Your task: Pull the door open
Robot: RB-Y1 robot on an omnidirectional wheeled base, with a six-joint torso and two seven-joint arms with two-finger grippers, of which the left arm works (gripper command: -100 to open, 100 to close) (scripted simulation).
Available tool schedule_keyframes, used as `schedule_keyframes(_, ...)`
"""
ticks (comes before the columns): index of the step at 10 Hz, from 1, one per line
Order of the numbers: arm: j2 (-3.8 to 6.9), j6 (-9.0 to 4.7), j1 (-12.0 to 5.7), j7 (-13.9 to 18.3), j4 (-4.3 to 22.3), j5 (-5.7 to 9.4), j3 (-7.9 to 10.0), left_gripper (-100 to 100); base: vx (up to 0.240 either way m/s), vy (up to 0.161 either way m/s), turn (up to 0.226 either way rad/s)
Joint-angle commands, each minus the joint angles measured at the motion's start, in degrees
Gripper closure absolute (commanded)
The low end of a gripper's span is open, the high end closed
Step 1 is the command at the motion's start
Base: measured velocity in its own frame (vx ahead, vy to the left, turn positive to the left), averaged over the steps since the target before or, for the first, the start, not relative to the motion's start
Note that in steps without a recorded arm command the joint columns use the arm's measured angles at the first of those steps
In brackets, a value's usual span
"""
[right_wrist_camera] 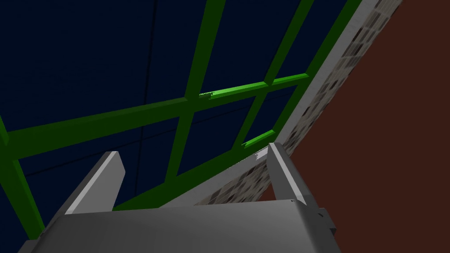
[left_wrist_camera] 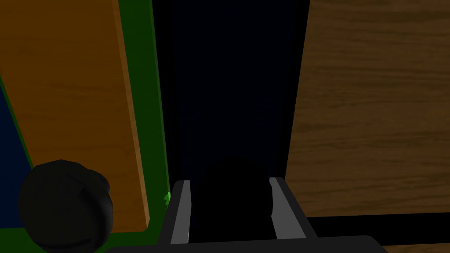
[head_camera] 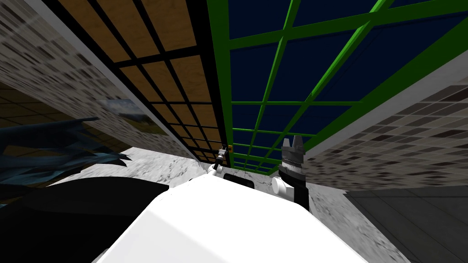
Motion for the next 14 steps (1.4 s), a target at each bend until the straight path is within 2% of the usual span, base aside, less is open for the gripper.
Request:
schedule_keyframes(1, 0.05, 0.03, -0.13, 0.02, -0.07, 0.04, 0.04, 100, 0.000, 0.000, 0.000)
schedule_keyframes(2, 0.58, 0.16, 1.55, 0.94, 0.78, 0.26, 0.31, 100, -0.117, 0.017, 0.007)
schedule_keyframes(4, 0.58, 0.16, 1.55, 0.94, 0.78, 0.26, 0.31, 100, -0.114, -0.032, 0.011)
schedule_keyframes(5, 1.05, 0.30, 2.81, 1.70, 1.41, 0.47, 0.57, 100, -0.144, -0.050, 0.043)
schedule_keyframes(6, 1.05, 0.30, 2.81, 1.70, 1.41, 0.47, 0.57, 100, -0.137, -0.034, 0.039)
schedule_keyframes(7, 1.05, 0.30, 2.81, 1.70, -0.31, 0.47, 0.57, 100, -0.074, -0.012, 0.017)
schedule_keyframes(9, 1.21, 0.34, 3.23, 1.95, 1.62, 0.54, 0.65, 100, -0.021, 0.000, -0.004)
schedule_keyframes(11, 1.21, 0.34, 3.23, 1.95, 1.28, 0.54, 0.65, 100, -0.012, -0.003, 0.003)
schedule_keyframes(12, 1.68, 0.48, 4.49, 2.71, 2.26, 0.75, 0.91, 100, -0.088, -0.023, 0.011)
schedule_keyframes(13, 1.68, 0.48, 4.49, 2.71, 0.33, 0.75, 0.91, 100, -0.118, -0.028, 0.012)
schedule_keyframes(14, 1.68, 0.48, 4.49, 2.71, 1.94, 0.75, 0.91, 100, -0.066, -0.007, 0.008)
